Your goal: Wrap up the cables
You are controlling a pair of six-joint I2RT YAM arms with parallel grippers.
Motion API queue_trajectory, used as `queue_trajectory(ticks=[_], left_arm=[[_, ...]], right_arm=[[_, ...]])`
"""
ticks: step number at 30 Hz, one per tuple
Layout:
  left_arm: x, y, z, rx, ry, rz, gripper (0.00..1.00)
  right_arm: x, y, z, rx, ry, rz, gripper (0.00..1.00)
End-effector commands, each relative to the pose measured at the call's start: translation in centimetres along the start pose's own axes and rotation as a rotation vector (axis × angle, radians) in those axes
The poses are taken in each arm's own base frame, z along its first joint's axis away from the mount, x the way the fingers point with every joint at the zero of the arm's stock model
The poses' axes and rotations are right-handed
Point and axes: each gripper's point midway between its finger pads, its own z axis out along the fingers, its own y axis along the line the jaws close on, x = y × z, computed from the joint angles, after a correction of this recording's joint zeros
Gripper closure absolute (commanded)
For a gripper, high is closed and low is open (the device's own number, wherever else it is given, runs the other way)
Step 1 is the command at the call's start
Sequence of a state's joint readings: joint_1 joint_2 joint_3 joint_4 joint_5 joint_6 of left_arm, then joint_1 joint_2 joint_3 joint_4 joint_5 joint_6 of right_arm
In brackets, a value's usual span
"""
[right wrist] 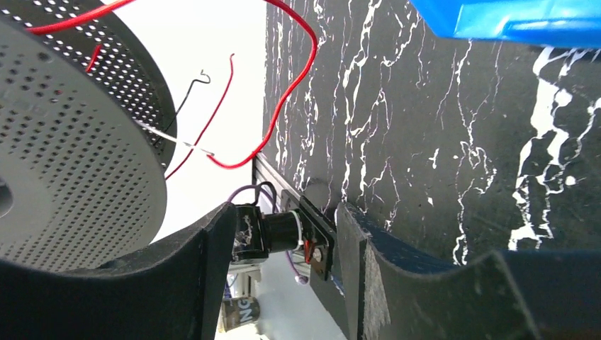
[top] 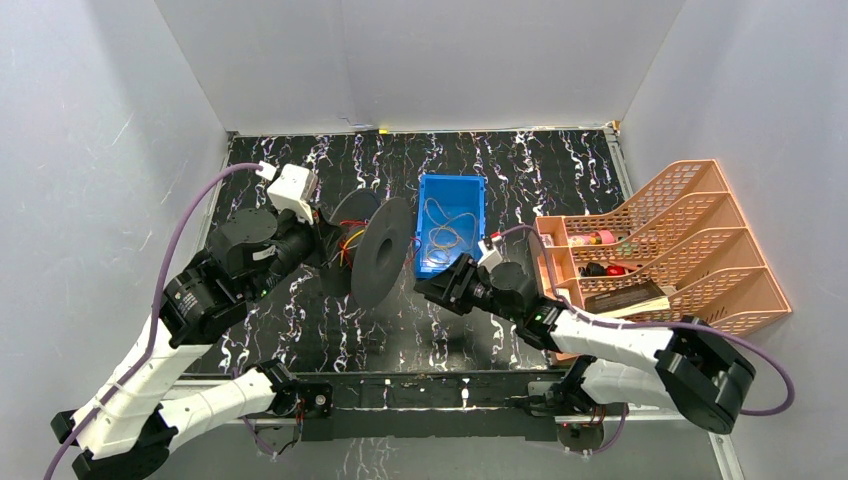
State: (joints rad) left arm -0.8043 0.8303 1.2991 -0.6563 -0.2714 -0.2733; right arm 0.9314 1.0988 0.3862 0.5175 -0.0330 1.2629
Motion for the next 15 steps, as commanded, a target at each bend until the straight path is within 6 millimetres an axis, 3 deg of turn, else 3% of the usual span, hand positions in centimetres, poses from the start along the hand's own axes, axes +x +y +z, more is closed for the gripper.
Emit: queue_trajectory(ticks=[1, 15], left_arm=[[-3.5, -0.5, -0.8, 0.022, -0.136, -0.059, 1.00], [-3.7, -0.6, -0.7, 0.029, -0.144, -0.058, 1.00]], right_arm=[[-1.2, 5.1, 1.2, -0.144, -0.058, 0.132, 0.37], [-1.6, 6.5, 4.6, -0.194, -0.104, 0.259, 0.37]])
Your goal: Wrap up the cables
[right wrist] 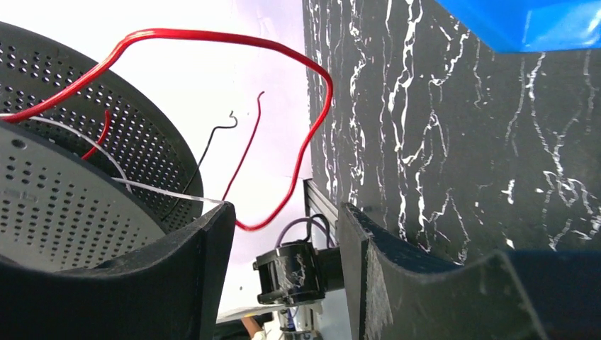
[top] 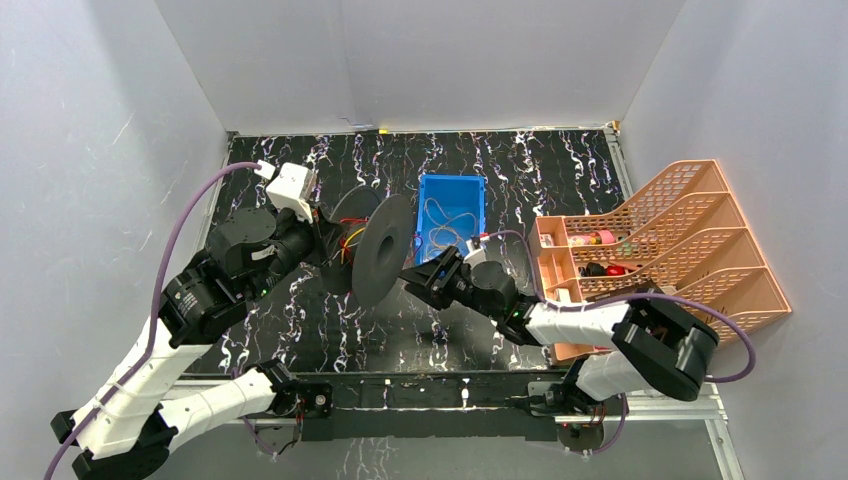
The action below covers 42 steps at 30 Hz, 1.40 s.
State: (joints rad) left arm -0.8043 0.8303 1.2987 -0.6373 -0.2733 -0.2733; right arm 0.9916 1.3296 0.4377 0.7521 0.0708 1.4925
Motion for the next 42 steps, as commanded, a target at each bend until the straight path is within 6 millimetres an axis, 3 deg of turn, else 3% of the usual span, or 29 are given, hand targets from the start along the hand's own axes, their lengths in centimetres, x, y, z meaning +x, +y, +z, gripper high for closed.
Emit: queue_trajectory(ticks=[1, 5, 12, 22, 35, 39, 42], left_arm=[[-3.3, -0.5, -0.8, 0.025, -0.127, -0.054, 1.00], [-3.4, -0.6, -0.8, 0.027, -0.130, -0.055, 1.00], [-3.7, -0.6, -0.9, 0.029, -0.137, -0.056, 1.00], [-3.5, -0.6, -0.7, 0.024, -0.135, -0.056, 1.00], [-3.4, -0.5, -0.3, 0.018, -0.132, -0.057, 1.00], [-3.3, -0.4, -0.3, 0.012, -0.133, -0.057, 1.00], [-3.2, -0.2, -0.1, -0.002, -0.134, -0.057, 1.00]], right_arm=[[-0.5, 5.2, 1.2, -0.155, -0.036, 0.051, 0.37], [-0.5, 5.3, 2.0, -0.155, -0.039, 0.063, 0.41], [0.1, 4.8, 2.6, -0.174, -0.006, 0.090, 0.57], [0.8, 4.8, 3.1, -0.171, 0.012, 0.090, 0.56], [2.0, 4.8, 3.5, -0.186, 0.055, 0.097, 0.63], [2.2, 4.7, 3.4, -0.192, 0.060, 0.098, 0.78], [2.3, 4.4, 3.1, -0.192, 0.061, 0.097, 0.96]])
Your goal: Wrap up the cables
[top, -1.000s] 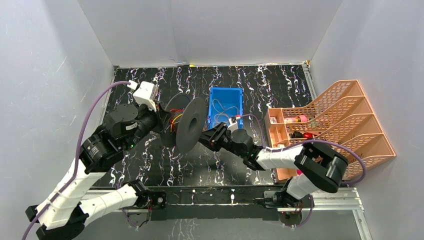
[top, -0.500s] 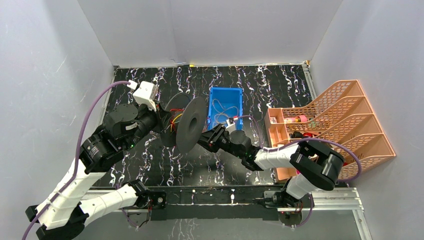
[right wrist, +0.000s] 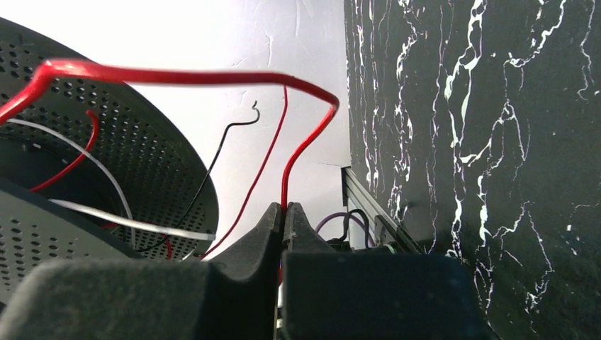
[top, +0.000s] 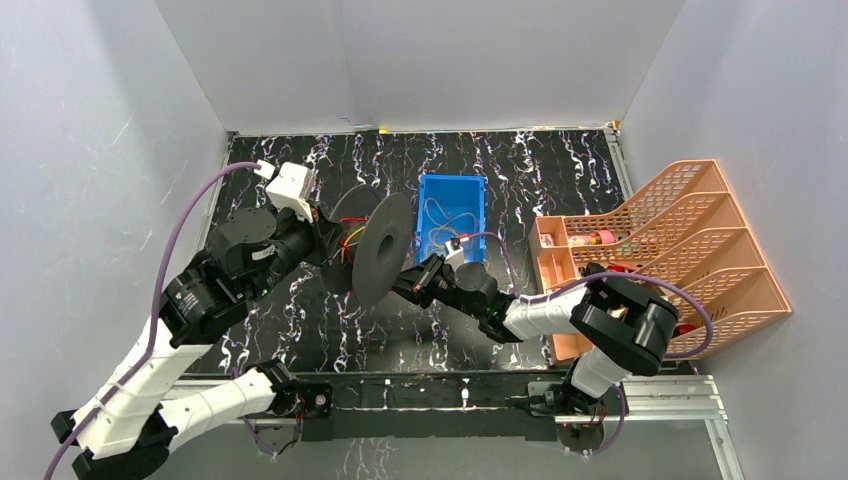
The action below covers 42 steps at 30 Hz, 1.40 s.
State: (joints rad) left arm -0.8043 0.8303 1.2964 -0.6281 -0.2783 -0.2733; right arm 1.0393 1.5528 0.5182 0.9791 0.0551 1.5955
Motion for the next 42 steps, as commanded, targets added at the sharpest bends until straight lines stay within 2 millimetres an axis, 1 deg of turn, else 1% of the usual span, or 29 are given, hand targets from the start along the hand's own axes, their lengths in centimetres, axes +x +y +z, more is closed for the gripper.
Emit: queue_trajectory(ticks=[1, 2, 7, 9, 11, 14, 19, 23, 25, 29, 33, 37, 40, 42], left_arm=[[-3.0, -0.1, -0.1, -0.008, -0.126, -0.055, 1.00], [-3.0, 0.0, 0.0, -0.014, -0.125, -0.055, 1.00], [-2.8, 1.2, 0.7, -0.092, -0.129, -0.086, 1.00], [-2.7, 1.5, 1.0, -0.118, -0.127, -0.095, 1.00], [-2.7, 2.2, 1.3, -0.166, -0.131, -0.099, 1.00], [-2.6, 3.0, 1.6, -0.222, -0.137, -0.110, 1.00], [-2.4, 3.8, 2.3, -0.278, -0.147, -0.116, 1.00], [-1.8, 4.0, 3.1, -0.297, -0.139, -0.111, 1.00], [-1.5, 4.1, 3.6, -0.307, -0.136, -0.104, 1.00], [-0.4, 4.9, 4.4, -0.356, -0.117, -0.074, 1.00], [0.9, 5.7, 5.2, -0.409, -0.085, -0.034, 1.00], [2.6, 6.2, 6.3, -0.438, -0.036, 0.024, 1.00], [4.2, 6.3, 7.1, -0.441, 0.012, 0.053, 1.00], [5.1, 6.4, 7.3, -0.441, 0.032, 0.061, 1.00]], right_arm=[[0.4, 2.8, 0.0, -0.103, 0.011, -0.004, 1.00], [0.5, 2.7, -0.1, -0.100, 0.017, -0.010, 1.00], [1.7, 0.6, -0.8, -0.048, 0.045, -0.048, 1.00], [2.4, -0.2, -1.2, -0.023, 0.058, -0.083, 1.00], [3.2, -1.5, -1.7, 0.024, 0.078, -0.120, 1.00], [4.3, -2.8, -2.6, 0.063, 0.107, -0.179, 1.00], [6.2, -4.0, -3.8, 0.129, 0.164, -0.334, 1.00], [7.9, -4.0, -4.5, 0.123, 0.223, -0.412, 1.00], [9.0, -3.8, -4.8, 0.104, 0.257, -0.440, 1.00], [10.6, -2.6, -4.9, 0.072, 0.302, -0.521, 1.00], [12.4, -0.5, -5.3, 0.024, 0.339, -0.598, 1.00], [13.8, 2.1, -5.9, -0.017, 0.349, -0.685, 1.00], [14.3, 4.1, -6.5, -0.043, 0.336, -0.745, 1.00], [14.1, 5.5, -6.9, -0.057, 0.312, -0.779, 1.00]])
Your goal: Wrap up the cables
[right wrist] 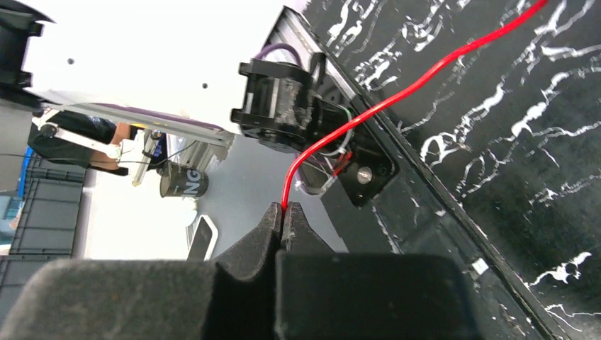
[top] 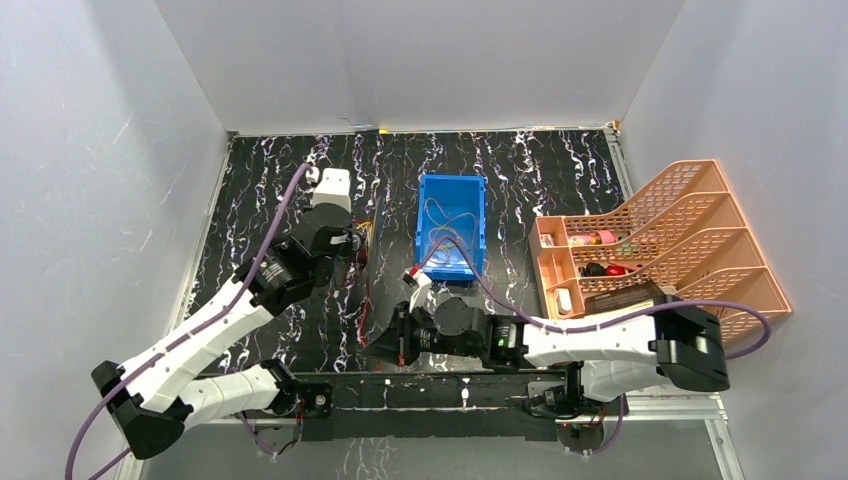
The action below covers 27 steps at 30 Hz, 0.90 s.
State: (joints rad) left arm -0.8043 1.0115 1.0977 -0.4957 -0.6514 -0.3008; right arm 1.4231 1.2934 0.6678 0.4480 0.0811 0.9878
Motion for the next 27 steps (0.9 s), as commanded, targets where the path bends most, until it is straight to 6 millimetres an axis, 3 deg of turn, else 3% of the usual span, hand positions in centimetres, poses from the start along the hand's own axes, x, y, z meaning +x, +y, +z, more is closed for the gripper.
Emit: queue_trajectory(ticks=[1, 11, 21, 27], left_arm=[[-1.1, 0.1, 0.4, -0.022, -0.060, -0.033, 1.00], [2.9, -2.2, 1.1, 0.117, 0.076, 0.119, 1.00], [5.9, -4.6, -0.5, 0.346, 0.160, 0.238, 1.00], [7.4, -6.3, -2.1, 0.509, 0.188, 0.277, 1.00]], right_arm=[[-3.2, 3.8, -1.5, -0.026, -0.091, -0.130, 1.00], [-7.5, 4.3, -3.5, 0.134, -0.139, -0.351, 1.00], [-12.8, 1.4, -5.5, 0.294, -0.123, -0.531, 1.00], [-15.7, -1.6, -6.7, 0.369, -0.105, -0.585, 1.00]])
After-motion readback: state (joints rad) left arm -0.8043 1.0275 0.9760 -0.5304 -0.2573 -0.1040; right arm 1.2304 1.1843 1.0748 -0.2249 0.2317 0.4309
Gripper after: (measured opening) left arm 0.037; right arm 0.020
